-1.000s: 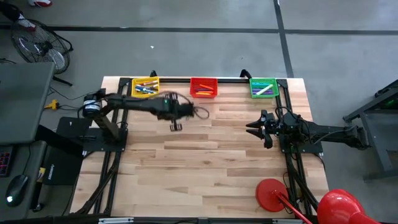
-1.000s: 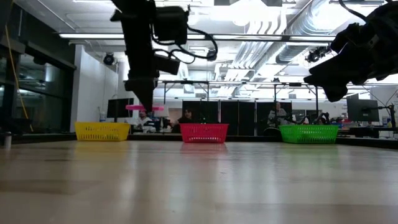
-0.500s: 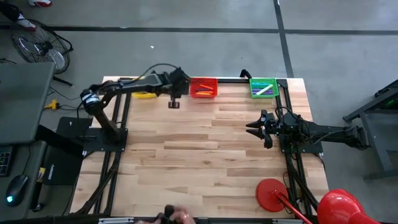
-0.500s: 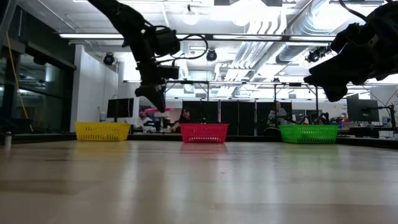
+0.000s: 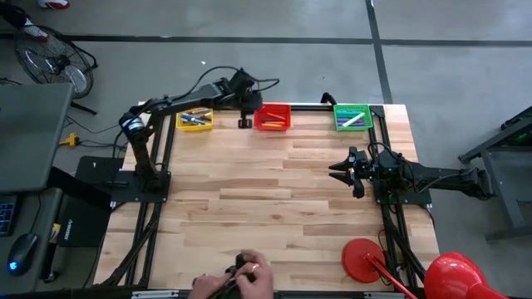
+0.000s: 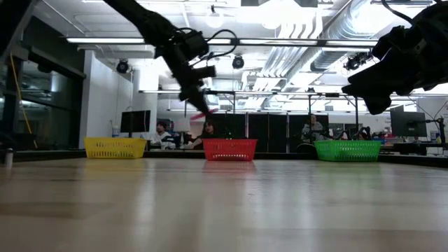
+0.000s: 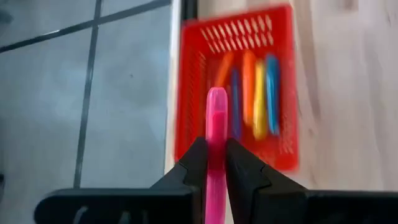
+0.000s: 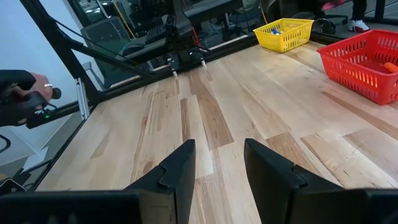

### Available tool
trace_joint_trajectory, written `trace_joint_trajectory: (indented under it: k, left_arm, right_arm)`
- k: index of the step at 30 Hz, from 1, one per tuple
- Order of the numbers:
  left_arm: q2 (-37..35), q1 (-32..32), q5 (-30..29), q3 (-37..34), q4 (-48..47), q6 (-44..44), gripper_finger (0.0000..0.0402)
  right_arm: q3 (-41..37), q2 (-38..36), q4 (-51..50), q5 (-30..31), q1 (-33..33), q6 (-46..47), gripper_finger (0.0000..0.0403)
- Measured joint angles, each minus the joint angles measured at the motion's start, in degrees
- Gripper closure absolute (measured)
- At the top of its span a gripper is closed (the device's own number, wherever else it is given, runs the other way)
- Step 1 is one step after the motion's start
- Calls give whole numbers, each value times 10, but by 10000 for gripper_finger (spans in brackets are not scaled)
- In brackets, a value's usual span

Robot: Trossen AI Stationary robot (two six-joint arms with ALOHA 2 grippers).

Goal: Pick & Place Markers
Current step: Put the pink pen into the red bin

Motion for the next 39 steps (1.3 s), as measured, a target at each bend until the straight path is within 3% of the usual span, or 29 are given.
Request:
trace_joint_trajectory:
  k: [6,9,17,23,39]
  left_arm:
    - [70,-1,60,134,-73,-47,374]
    - [106,-1,63,192,-113,-64,374]
    - [176,-5,102,304,-207,-109,374]
    - [217,-5,151,346,-240,-140,374]
    - [259,11,148,352,-239,-124,374]
  right_arm:
    - [0,0,0,0,0,0,276]
    - [0,0,0,0,0,0,276]
    - [0,0,0,0,0,0,276]
    - [0,0,0,0,0,0,276]
    - [0,0,0,0,0,0,276]
